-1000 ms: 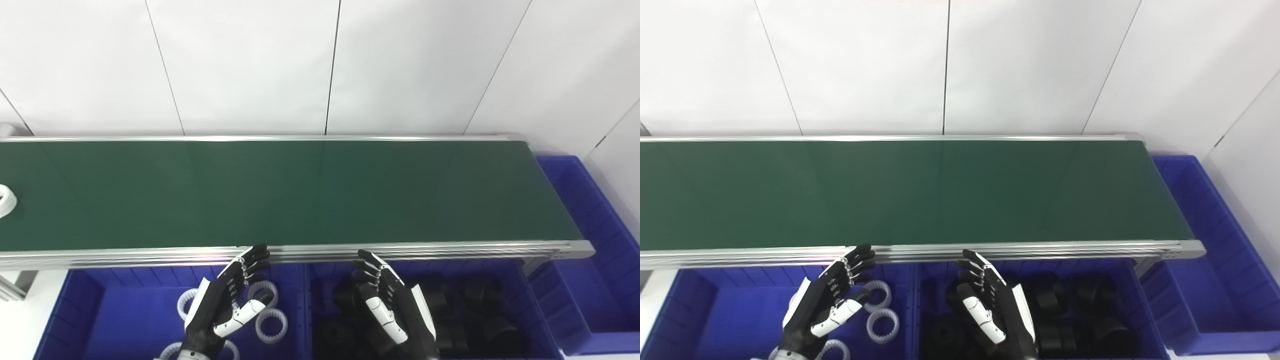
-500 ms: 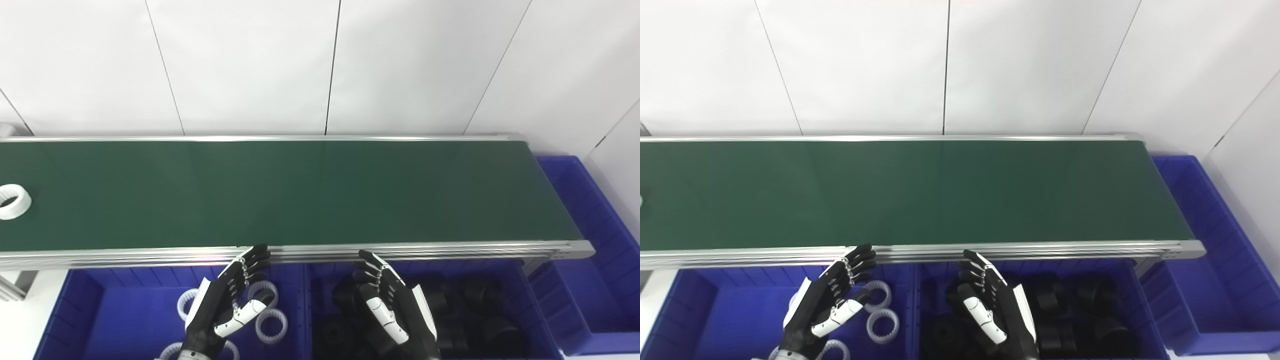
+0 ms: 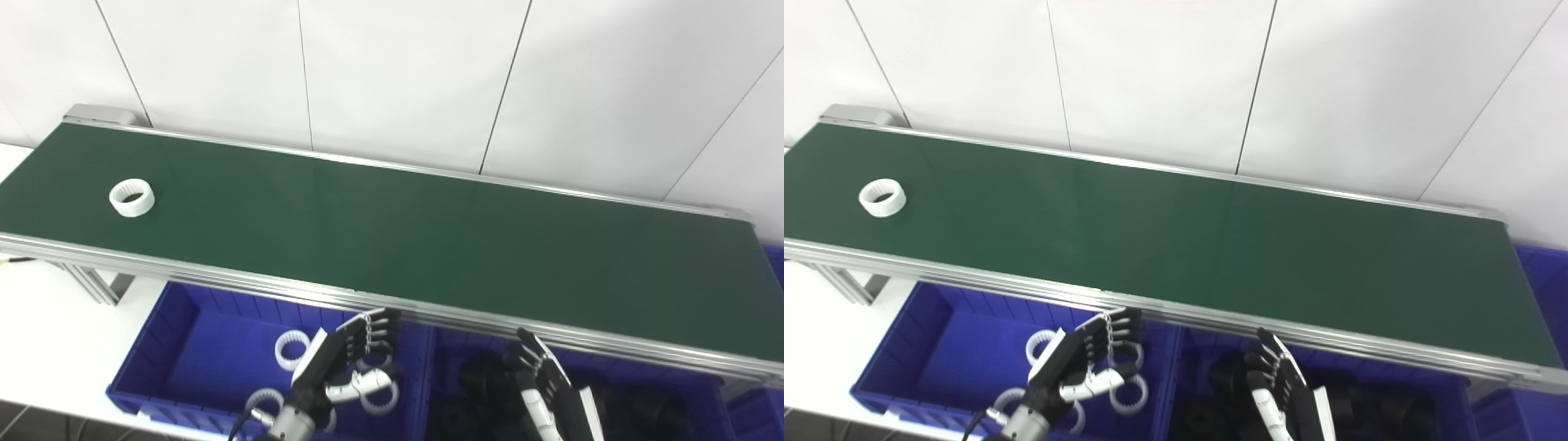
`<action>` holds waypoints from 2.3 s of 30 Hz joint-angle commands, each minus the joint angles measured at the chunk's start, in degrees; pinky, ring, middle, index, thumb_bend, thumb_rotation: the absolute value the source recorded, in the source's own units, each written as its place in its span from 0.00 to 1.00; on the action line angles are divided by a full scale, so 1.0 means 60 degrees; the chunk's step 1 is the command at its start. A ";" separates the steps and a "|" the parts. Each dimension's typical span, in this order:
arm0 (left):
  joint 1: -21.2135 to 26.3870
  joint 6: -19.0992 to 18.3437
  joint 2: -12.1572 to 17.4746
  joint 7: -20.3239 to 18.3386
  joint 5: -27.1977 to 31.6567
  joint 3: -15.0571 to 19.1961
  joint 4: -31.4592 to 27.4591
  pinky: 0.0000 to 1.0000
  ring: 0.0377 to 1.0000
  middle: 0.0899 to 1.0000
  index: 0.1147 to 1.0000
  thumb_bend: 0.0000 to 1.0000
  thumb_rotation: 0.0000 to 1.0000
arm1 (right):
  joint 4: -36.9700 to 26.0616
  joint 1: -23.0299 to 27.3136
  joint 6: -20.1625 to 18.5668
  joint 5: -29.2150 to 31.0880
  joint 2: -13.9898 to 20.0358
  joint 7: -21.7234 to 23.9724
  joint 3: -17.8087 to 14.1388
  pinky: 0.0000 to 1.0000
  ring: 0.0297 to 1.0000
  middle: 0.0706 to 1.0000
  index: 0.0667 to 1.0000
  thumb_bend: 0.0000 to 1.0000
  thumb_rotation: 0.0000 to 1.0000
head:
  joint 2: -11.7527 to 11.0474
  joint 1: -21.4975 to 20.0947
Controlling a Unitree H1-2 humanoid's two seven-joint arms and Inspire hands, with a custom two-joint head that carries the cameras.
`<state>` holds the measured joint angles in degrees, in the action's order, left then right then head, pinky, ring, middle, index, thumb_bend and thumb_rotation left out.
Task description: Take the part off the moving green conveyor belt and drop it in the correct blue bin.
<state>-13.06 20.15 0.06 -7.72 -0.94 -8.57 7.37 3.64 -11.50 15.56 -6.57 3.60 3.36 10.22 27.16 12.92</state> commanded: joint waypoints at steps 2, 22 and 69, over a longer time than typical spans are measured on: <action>0.0262 0.0500 0.0012 0.0056 -0.0077 0.0009 -0.0020 0.64 0.69 0.72 0.74 0.85 0.35 | -0.0033 0.0173 0.0592 0.0095 -0.0083 0.0017 -0.0010 0.69 0.77 0.80 0.88 0.46 0.81 | -0.0070 -0.0003; 0.2060 -0.0908 0.0779 0.0578 -0.0912 0.1209 -0.3125 0.62 0.68 0.71 0.76 0.90 0.43 | 0.0803 0.0613 0.1013 0.0044 -0.0300 -0.0035 0.0031 0.70 0.78 0.80 0.87 0.41 0.73 | -0.0748 0.0232; 0.5850 -0.6588 0.4761 -0.2576 -0.7295 -0.1283 -0.1924 1.00 0.94 0.91 0.83 0.93 0.06 | 0.1329 0.0859 0.1428 0.0570 -0.0163 0.0257 -0.0256 0.73 0.80 0.83 0.91 0.28 0.80 | -0.1085 0.1331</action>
<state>20.36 -19.61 27.02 -23.56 -43.52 -16.66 -3.64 13.57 -6.61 21.97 -4.01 2.70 4.67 9.06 20.65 20.83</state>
